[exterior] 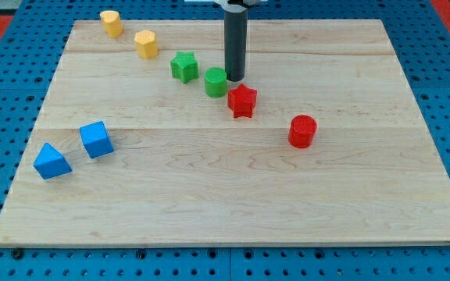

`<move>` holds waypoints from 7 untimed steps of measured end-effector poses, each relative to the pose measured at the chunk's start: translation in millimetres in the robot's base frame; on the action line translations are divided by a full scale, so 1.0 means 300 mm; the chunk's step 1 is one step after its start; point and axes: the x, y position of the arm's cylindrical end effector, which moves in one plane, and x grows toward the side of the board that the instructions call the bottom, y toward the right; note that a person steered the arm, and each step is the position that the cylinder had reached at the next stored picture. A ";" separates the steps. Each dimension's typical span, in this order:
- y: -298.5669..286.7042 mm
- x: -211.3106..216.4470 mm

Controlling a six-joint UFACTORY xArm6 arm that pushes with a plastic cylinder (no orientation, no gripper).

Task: Slide the triangle to the bottom center

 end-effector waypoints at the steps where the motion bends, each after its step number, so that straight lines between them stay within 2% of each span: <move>1: 0.102 0.104; 3: 0.402 0.158; 4: 0.358 0.204; 5: 0.327 0.152; 6: 0.525 0.163; 7: 0.693 0.501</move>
